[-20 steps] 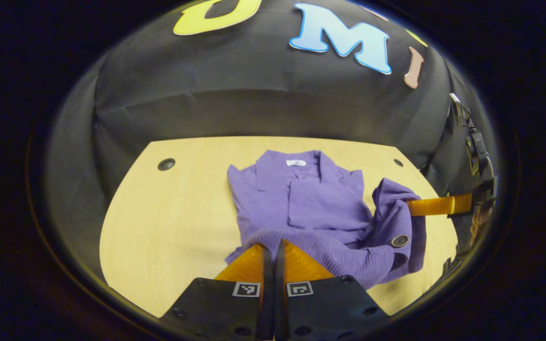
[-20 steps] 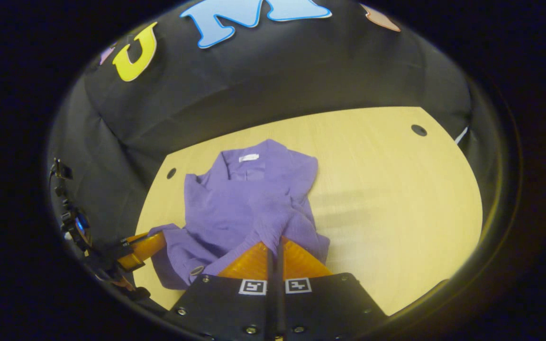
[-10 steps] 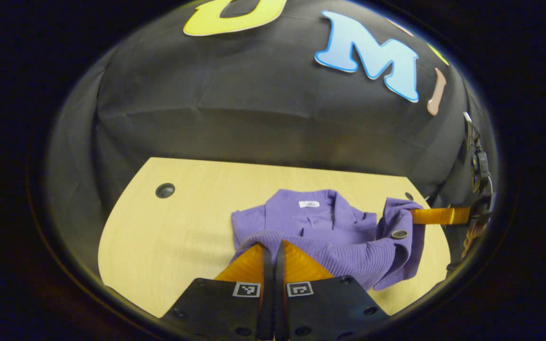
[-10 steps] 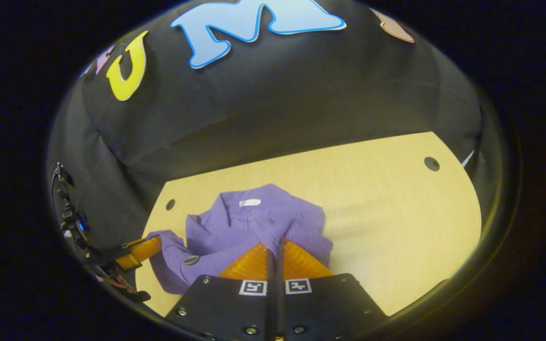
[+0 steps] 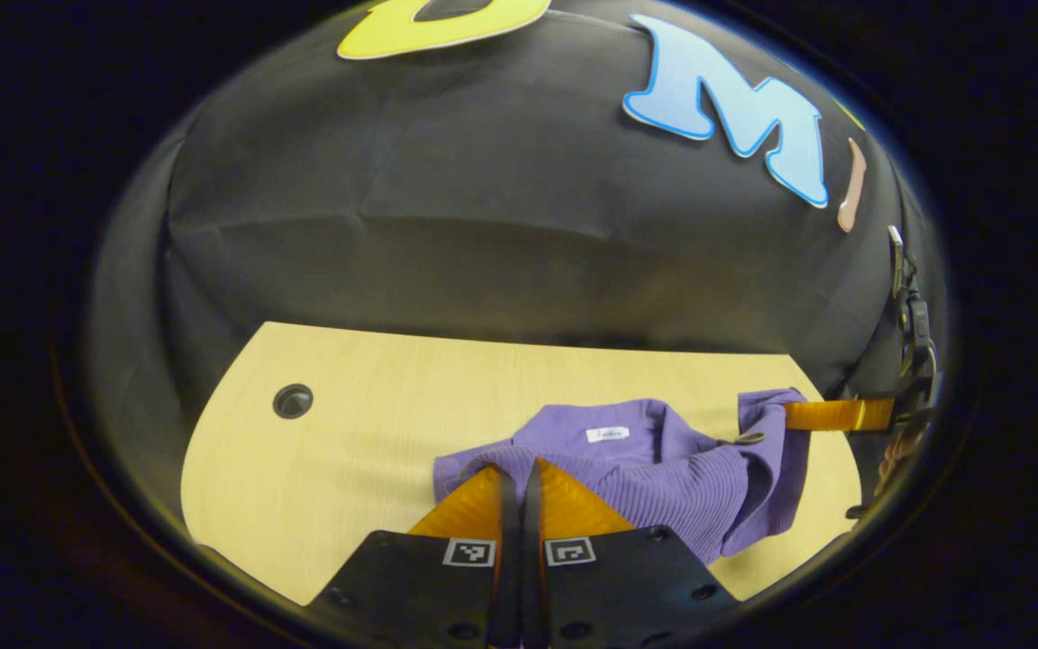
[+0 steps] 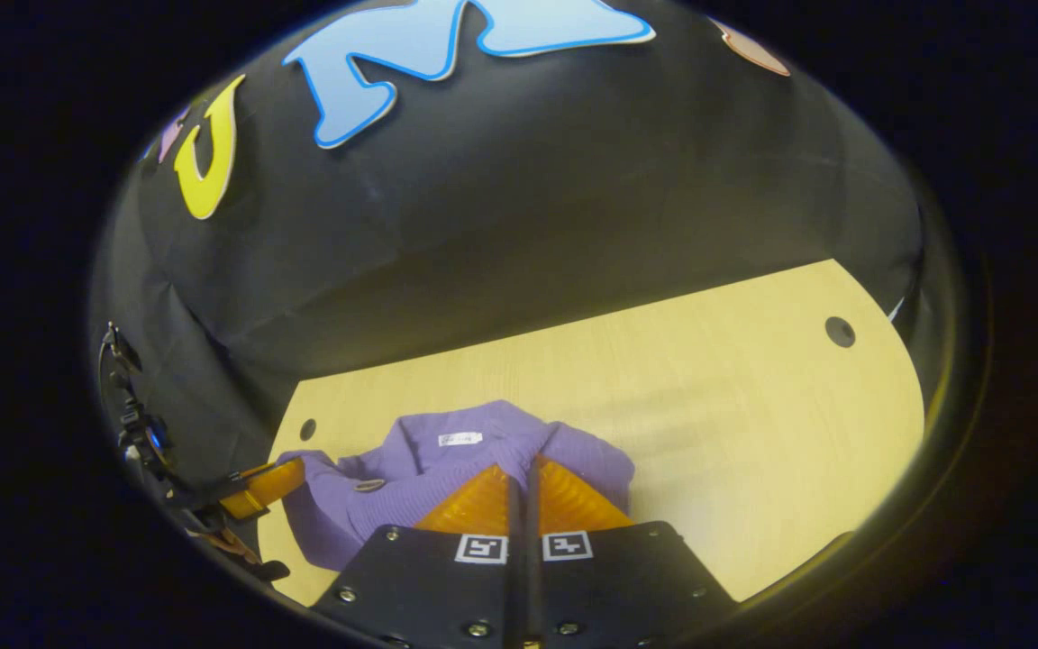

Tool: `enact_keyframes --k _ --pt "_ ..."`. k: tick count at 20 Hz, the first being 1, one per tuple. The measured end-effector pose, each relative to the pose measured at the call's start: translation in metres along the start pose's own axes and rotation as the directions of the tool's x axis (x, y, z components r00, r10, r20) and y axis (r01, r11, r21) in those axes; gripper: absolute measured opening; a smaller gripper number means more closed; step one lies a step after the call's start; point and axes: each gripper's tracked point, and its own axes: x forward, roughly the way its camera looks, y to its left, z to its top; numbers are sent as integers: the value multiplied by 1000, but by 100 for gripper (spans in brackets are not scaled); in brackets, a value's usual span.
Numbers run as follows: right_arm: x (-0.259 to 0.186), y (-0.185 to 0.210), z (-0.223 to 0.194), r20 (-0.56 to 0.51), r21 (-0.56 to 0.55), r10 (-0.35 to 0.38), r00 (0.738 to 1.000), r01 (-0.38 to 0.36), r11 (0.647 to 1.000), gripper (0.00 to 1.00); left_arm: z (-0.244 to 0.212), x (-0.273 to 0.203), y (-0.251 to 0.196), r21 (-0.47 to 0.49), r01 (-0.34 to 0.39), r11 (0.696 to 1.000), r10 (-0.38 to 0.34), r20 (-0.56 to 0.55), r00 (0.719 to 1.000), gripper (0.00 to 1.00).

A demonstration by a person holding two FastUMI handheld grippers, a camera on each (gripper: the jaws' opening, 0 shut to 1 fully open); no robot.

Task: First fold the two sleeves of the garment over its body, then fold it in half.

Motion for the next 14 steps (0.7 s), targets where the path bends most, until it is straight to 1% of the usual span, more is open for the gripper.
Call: enact_keyframes --k 2,4,7,10,14 --pt "16 -4 0 -5 12 -7 1000 7 1000 0 2 15 5 -31 0 1000 0 -1 1000 6" --pt "32 -9 -2 -14 25 -13 1000 13 1000 0 -3 28 9 -40 -1 999 0 -9 1000 7" --pt "53 -17 -6 -27 48 -18 999 19 999 0 -10 46 16 -37 -5 999 4 -21 1000 5" --pt "73 -22 -6 -32 72 -21 999 23 997 0 -17 63 24 -28 -27 999 26 -34 999 6" --pt "79 -27 -11 -52 70 -31 998 35 997 0 -35 82 31 -19 -51 999 49 -75 996 6"
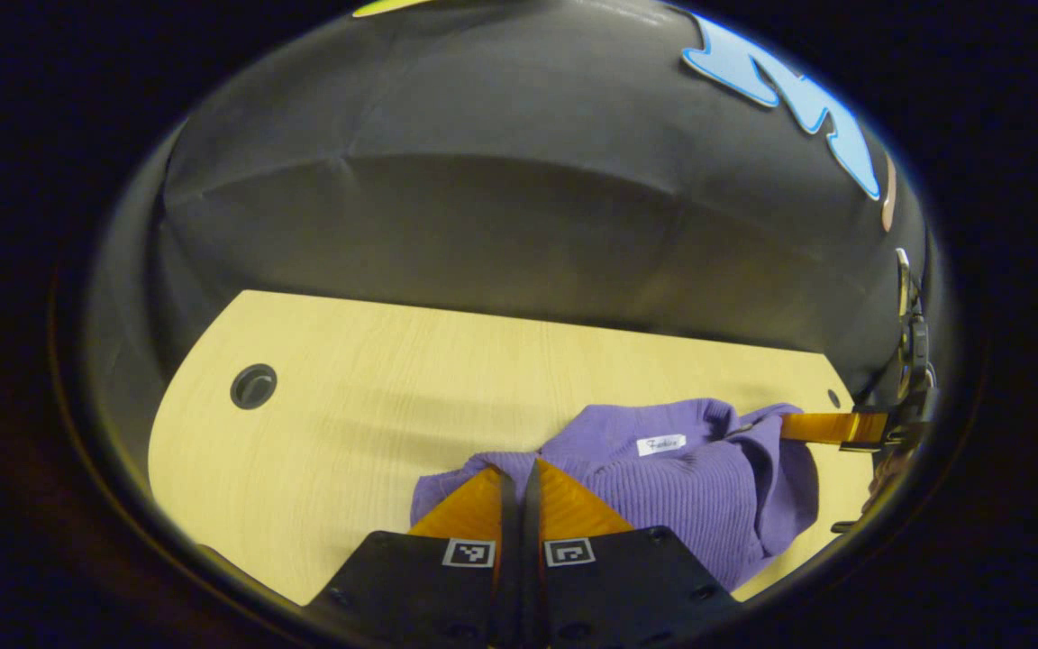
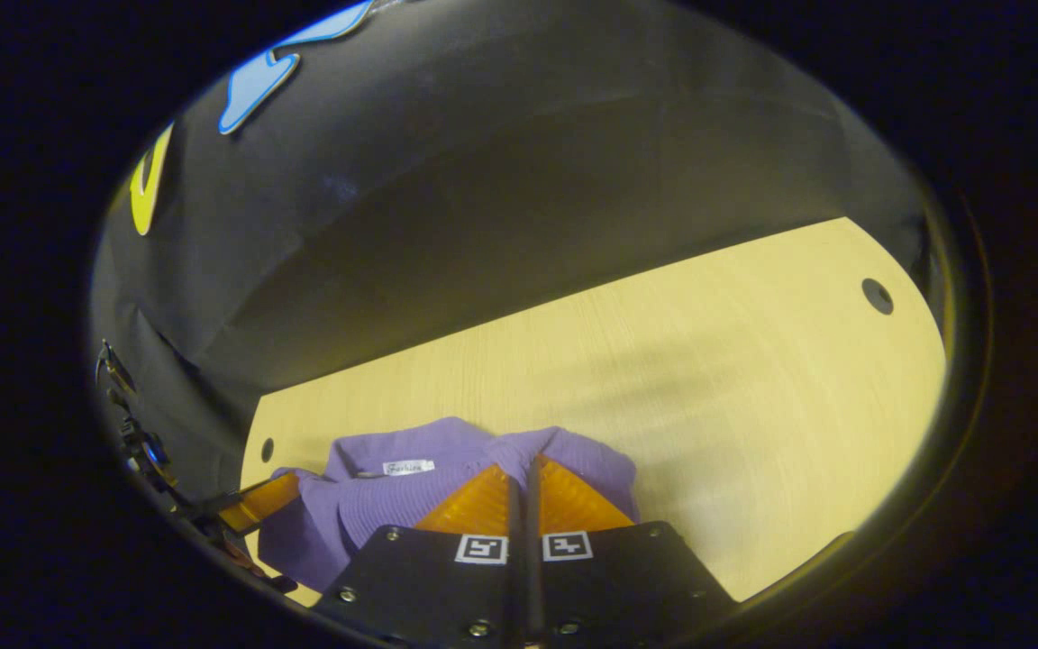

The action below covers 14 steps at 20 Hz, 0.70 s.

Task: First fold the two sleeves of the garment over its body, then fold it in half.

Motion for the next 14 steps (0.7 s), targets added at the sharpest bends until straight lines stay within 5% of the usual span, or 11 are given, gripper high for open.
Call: enact_keyframes --k 14 --pt "16 2 -15 -25 -38 -33 999 32 999 0 -21 17 1 -30 -34 999 33 -34 999 6"
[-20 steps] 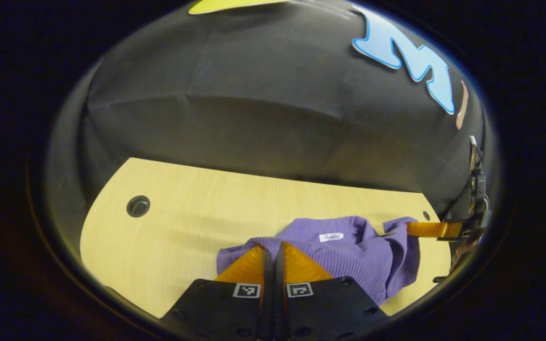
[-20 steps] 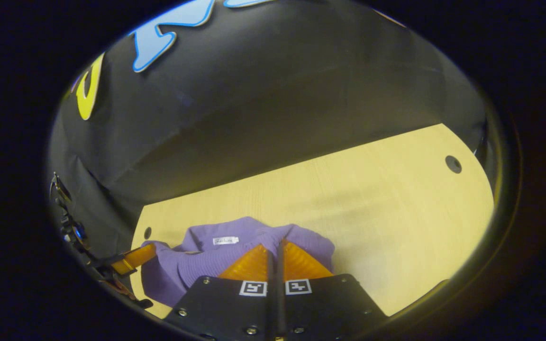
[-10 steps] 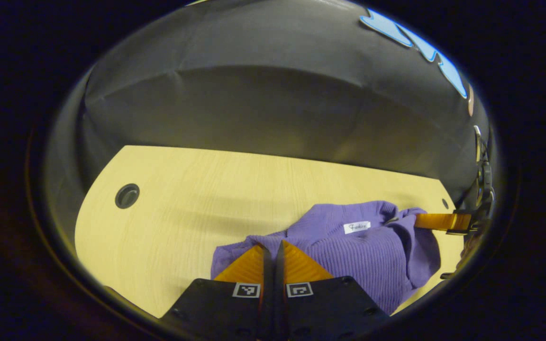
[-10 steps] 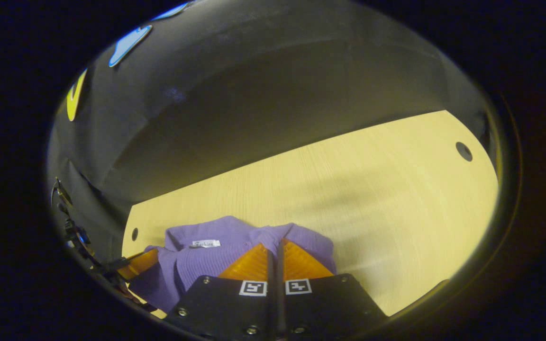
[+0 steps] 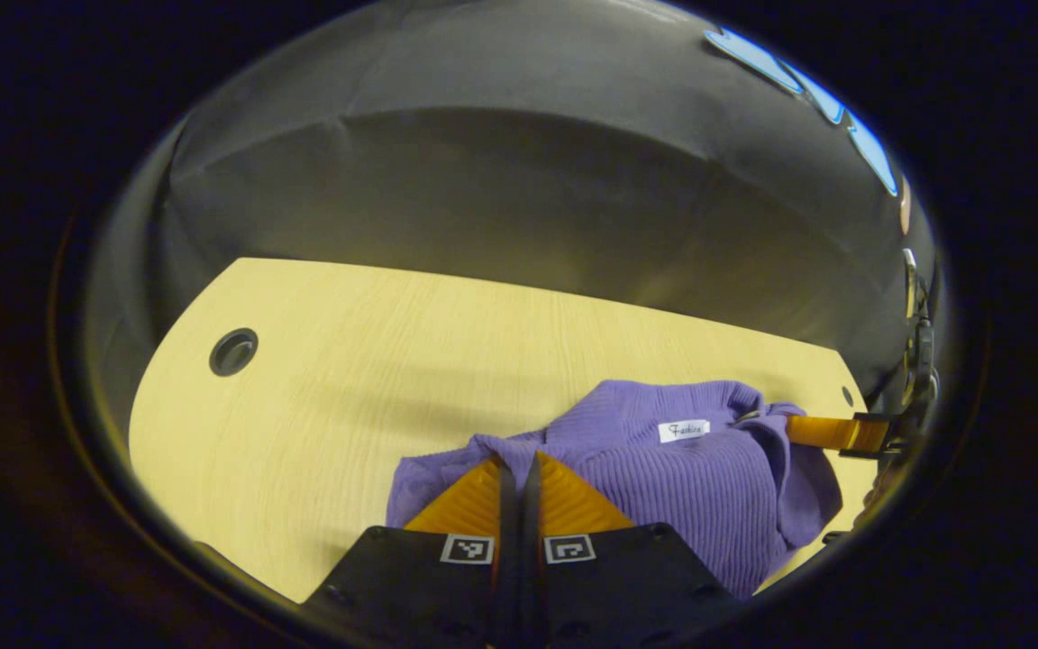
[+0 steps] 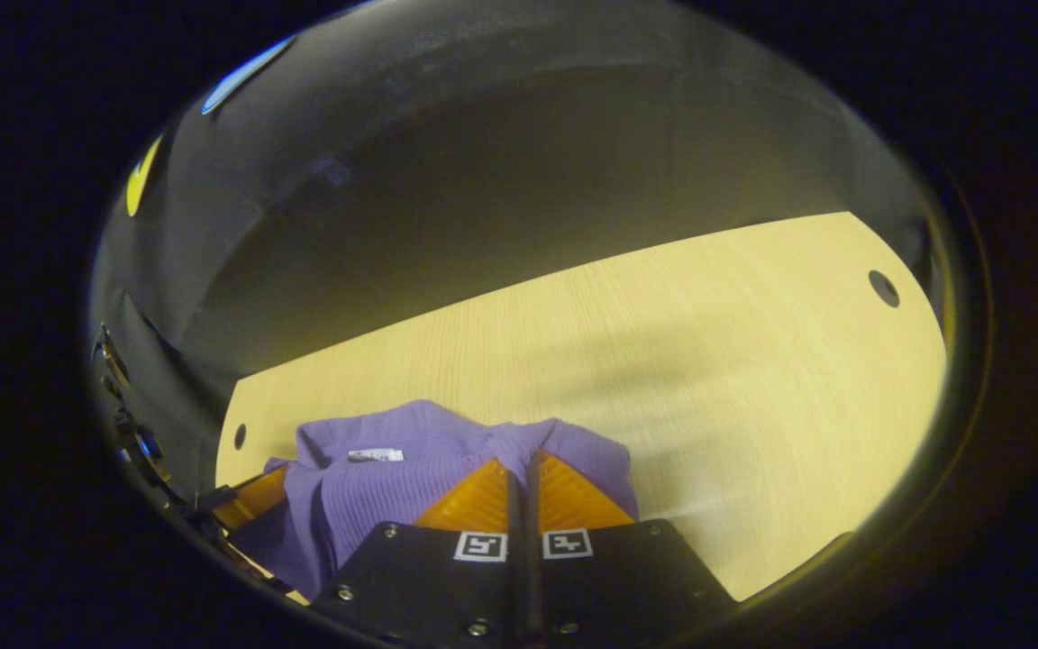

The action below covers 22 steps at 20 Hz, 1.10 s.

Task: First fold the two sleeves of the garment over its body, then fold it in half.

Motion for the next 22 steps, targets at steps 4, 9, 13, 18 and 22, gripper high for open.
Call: enact_keyframes --k 4,9,13,18,22 --pt "-6 -2 2 -14 47 2 1000 -2 999 15 0 -3 -2 50 3 999 -4 22 1000 15" --pt "-36 -1 12 8 41 38 999 -38 998 79 27 -37 -27 124 17 992 -32 122 992 54" --pt "-89 12 25 83 -15 48 995 -47 999 79 50 -94 -47 133 42 990 -66 181 981 82" --pt "-179 37 46 196 -101 77 978 -59 993 79 70 -184 -60 156 53 986 -95 279 956 85" --pt "-253 59 42 273 -175 113 955 -66 982 79 68 -265 -65 166 46 985 -102 347 932 80"
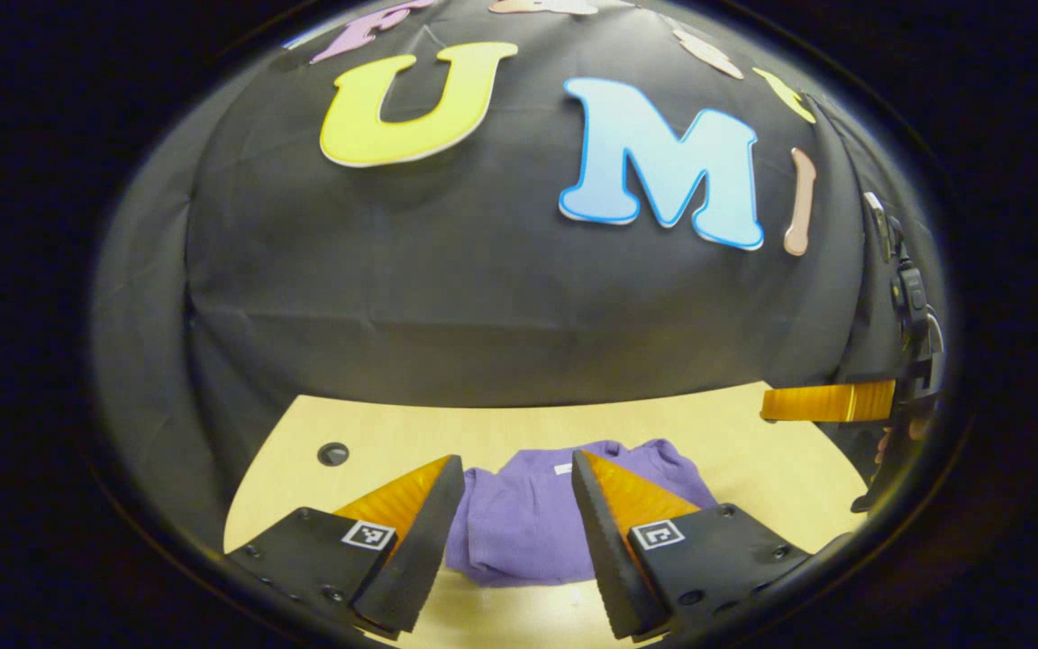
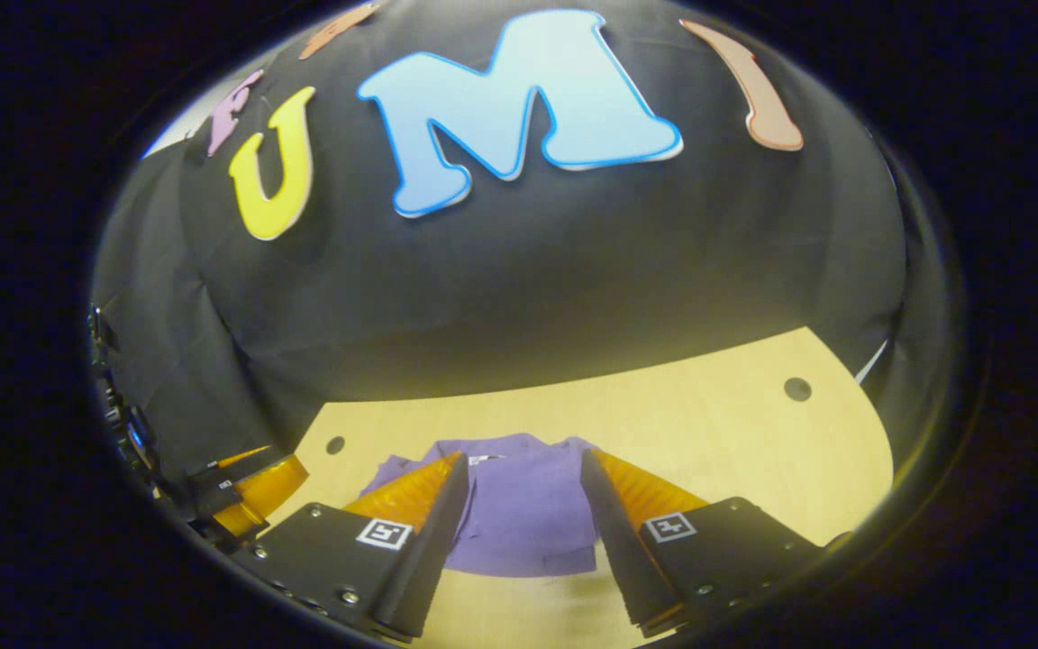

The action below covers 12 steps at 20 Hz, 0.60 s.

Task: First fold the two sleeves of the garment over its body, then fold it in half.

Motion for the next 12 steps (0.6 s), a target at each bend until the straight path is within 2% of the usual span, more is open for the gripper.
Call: enact_keyframes --k 1,2,3,4,5,6,8,9,10,11,12 --pt "-18 5 1 18 -20 2 1000 -2 1000 78 7 -20 -3 -7 0 1000 0 18 1000 80" --pt "-34 11 2 36 -38 9 999 -7 999 78 14 -38 -5 -13 1 1000 -1 39 999 75" --pt "-50 18 2 57 -50 15 998 -12 999 79 20 -56 -7 -15 0 1000 1 61 998 75" --pt "-64 24 2 74 -60 19 997 -15 998 79 24 -75 -8 -14 -1 1000 2 82 997 80" --pt "-78 30 -1 94 -67 22 995 -16 998 79 27 -91 -9 -13 -3 1000 5 98 995 75" --pt "-90 36 -3 112 -72 26 993 -18 997 79 30 -107 -10 -14 -2 1000 3 113 994 80" --pt "-113 45 -13 136 -87 34 990 -22 996 79 31 -137 -10 -25 2 1000 1 132 991 80" --pt "-125 50 -19 145 -93 37 989 -23 995 79 30 -150 -9 -36 3 999 2 137 991 75" --pt "-135 55 -27 156 -96 41 987 -26 995 79 29 -162 -8 -48 7 999 0 143 990 75" --pt "-144 59 -31 167 -97 42 985 -26 995 79 27 -172 -5 -52 4 999 4 149 989 80" --pt "-150 61 -35 175 -95 40 984 -23 995 79 24 -180 -1 -50 -1 999 9 157 988 75"
